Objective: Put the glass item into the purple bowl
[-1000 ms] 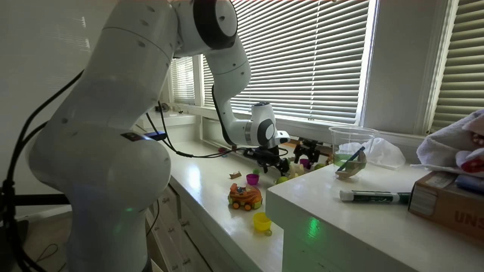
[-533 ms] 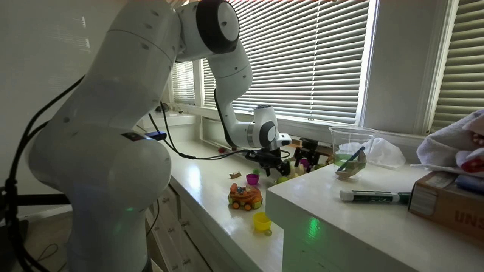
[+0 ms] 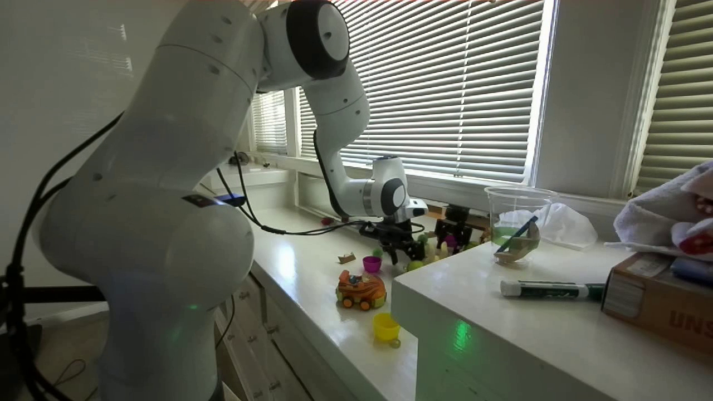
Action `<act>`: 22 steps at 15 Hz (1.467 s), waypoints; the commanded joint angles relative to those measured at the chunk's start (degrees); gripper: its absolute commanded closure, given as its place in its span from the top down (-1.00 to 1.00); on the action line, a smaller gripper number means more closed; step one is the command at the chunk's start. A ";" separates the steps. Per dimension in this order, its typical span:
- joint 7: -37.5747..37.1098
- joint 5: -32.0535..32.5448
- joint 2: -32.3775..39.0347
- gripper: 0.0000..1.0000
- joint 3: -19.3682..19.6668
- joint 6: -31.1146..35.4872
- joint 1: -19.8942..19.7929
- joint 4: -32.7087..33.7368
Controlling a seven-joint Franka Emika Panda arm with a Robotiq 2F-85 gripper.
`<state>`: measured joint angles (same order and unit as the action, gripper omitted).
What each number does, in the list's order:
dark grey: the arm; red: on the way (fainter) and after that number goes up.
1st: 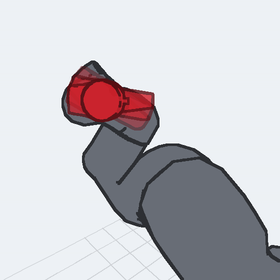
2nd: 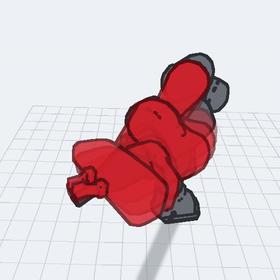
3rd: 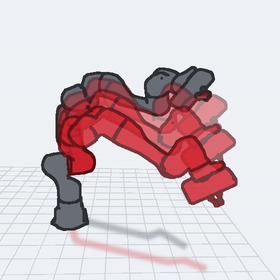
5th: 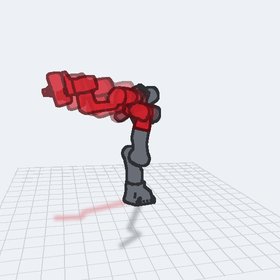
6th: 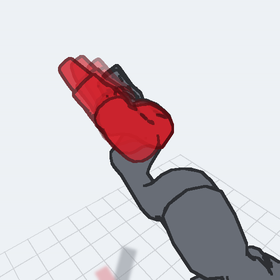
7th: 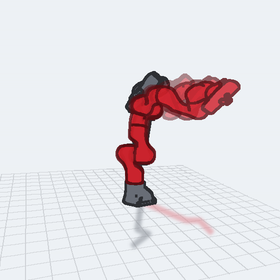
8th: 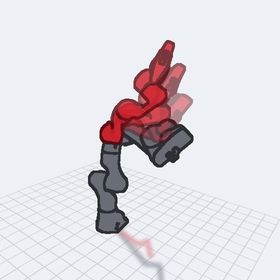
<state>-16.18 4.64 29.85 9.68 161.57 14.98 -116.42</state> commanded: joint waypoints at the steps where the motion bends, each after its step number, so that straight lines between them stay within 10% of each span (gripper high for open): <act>1: -2.74 1.70 0.01 0.48 0.85 -1.71 1.02 1.09; 7: -2.53 1.75 0.32 0.40 0.80 -1.30 0.83 1.64; 13: -2.45 1.94 0.34 -0.66 0.98 -1.09 0.86 1.58; 22: -3.03 2.68 -0.89 -0.89 1.72 -0.93 1.72 0.56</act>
<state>-16.57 4.77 29.86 10.20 161.42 15.29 -115.96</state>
